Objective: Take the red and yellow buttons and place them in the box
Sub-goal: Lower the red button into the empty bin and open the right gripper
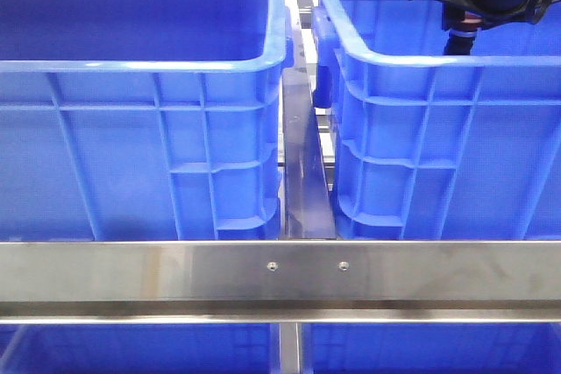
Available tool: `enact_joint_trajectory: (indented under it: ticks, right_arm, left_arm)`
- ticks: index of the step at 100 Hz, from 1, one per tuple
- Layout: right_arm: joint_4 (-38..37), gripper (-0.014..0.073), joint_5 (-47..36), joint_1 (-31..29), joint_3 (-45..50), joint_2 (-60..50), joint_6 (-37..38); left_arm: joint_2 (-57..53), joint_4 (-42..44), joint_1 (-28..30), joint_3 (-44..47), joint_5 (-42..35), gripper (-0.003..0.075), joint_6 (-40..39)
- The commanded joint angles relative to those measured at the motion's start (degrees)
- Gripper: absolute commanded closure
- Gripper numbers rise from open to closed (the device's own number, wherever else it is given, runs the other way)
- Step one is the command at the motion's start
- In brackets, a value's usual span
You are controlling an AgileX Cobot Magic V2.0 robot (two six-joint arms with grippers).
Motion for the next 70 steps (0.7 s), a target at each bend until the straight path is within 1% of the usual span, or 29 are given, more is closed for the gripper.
enact_joint_trajectory:
  ticks: [1,35,60,65,70]
  right_arm:
    - [-1.66,0.0401,-0.90,-0.19,-2.58,-1.90,-0.68]
    - [-1.64,0.0401,-0.19,-2.38,-3.04,2.40,-0.68]
    - [-1.57,0.0396,3.92,-2.50,-2.99,2.79,-0.68]
    - [-1.52,0.0382,4.31,-2.50,-2.99,2.79,-0.68]
    - [-1.46,0.0344,4.47,-2.50,-2.99,2.79,-0.68]
  left_arm:
    - [-0.19,-0.59,0.13,-1.38,-4.64,0.0739,-0.31]
    - [-0.19,-0.59,0.13,-1.38,-4.64,0.0739,-0.31]
    - [-0.19,-0.59,0.13,-1.38,-4.64,0.0739,-0.31]
    - [-0.19,-0.59,0.13,-1.38,-4.64,0.0739,-0.31]
    - [-0.19,-0.59,0.13,-1.38,-4.64,0.0739,-0.31]
